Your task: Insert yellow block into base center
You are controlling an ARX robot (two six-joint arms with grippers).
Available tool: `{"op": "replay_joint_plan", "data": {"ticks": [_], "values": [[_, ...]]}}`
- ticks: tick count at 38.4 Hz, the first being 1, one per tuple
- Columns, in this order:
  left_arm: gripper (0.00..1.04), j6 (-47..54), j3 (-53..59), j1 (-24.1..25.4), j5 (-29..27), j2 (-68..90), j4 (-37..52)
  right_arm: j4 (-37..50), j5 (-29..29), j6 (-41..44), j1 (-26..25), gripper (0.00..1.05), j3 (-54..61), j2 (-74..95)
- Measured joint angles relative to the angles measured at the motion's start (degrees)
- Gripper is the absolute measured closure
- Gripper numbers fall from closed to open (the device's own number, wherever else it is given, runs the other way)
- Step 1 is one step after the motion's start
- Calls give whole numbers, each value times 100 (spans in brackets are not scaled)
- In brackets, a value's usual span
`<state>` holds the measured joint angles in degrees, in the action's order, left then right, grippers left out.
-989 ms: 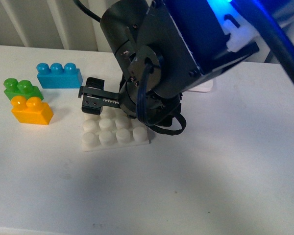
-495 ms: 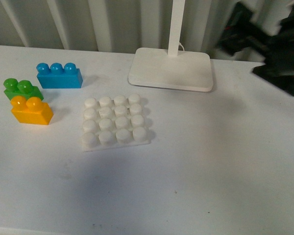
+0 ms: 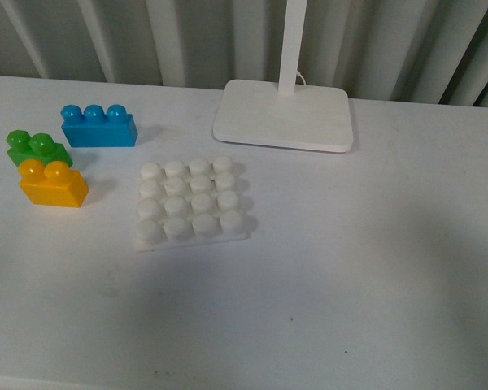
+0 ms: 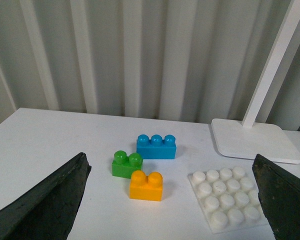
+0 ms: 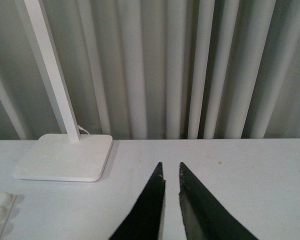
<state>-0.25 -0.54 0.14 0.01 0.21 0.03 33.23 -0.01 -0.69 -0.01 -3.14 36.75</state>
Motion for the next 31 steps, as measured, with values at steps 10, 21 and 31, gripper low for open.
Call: {"op": "replay_joint_plan", "data": {"ticks": [10, 21, 31], "values": [[6, 0, 0, 0, 0, 0, 0, -254, 0, 46, 0, 104, 280, -538], [6, 0, 0, 0, 0, 0, 0, -1003, 0, 46, 0, 104, 280, -1342], [6, 0, 0, 0, 0, 0, 0, -1652, 0, 46, 0, 104, 280, -2017]]}}
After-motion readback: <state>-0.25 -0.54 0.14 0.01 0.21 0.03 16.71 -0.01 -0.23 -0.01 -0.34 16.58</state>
